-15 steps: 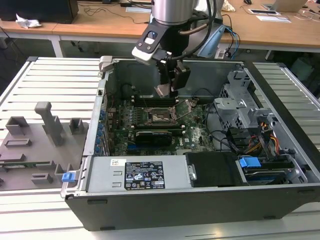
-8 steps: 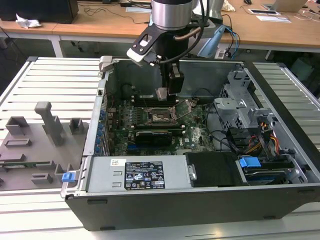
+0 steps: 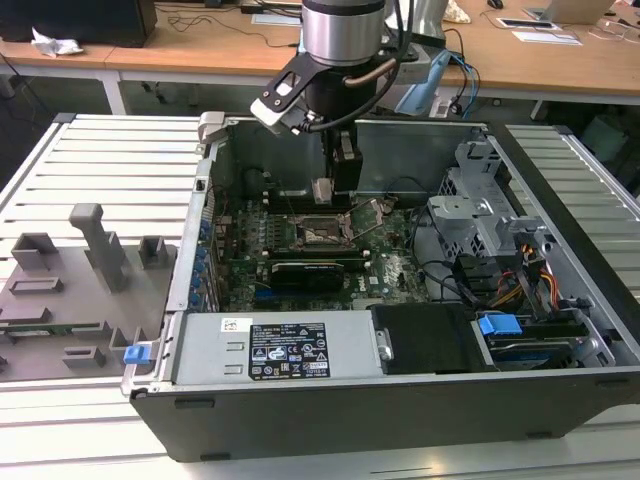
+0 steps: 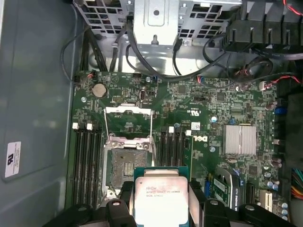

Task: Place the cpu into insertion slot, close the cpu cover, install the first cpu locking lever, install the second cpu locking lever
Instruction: 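Place the cpu into insertion slot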

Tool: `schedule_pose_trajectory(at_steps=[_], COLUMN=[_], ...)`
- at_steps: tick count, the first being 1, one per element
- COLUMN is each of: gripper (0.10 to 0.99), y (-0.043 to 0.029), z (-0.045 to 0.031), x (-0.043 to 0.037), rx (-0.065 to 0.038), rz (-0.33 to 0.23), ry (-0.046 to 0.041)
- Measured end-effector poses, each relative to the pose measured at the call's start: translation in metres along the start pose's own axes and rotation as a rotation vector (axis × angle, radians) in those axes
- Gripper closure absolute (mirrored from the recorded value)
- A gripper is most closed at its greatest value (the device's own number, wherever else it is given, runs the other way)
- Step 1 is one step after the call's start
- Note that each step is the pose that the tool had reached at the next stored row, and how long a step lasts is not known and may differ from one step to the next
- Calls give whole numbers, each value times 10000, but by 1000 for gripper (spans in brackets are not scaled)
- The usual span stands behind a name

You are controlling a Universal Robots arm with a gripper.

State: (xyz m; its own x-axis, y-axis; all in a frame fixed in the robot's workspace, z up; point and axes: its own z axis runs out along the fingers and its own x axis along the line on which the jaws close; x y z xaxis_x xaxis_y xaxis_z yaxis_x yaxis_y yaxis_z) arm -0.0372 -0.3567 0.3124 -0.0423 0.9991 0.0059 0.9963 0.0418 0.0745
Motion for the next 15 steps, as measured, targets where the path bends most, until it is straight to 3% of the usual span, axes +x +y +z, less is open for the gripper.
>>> schedule_pose_trajectory(at_steps=[9, 13, 15], gripper=[545, 545, 545], y=[-7, -11, -14], z=[103, 154, 188], x=[-1, -1, 0], rx=[15, 14, 14], rz=[30, 734, 815], ry=[-23, -103, -119])
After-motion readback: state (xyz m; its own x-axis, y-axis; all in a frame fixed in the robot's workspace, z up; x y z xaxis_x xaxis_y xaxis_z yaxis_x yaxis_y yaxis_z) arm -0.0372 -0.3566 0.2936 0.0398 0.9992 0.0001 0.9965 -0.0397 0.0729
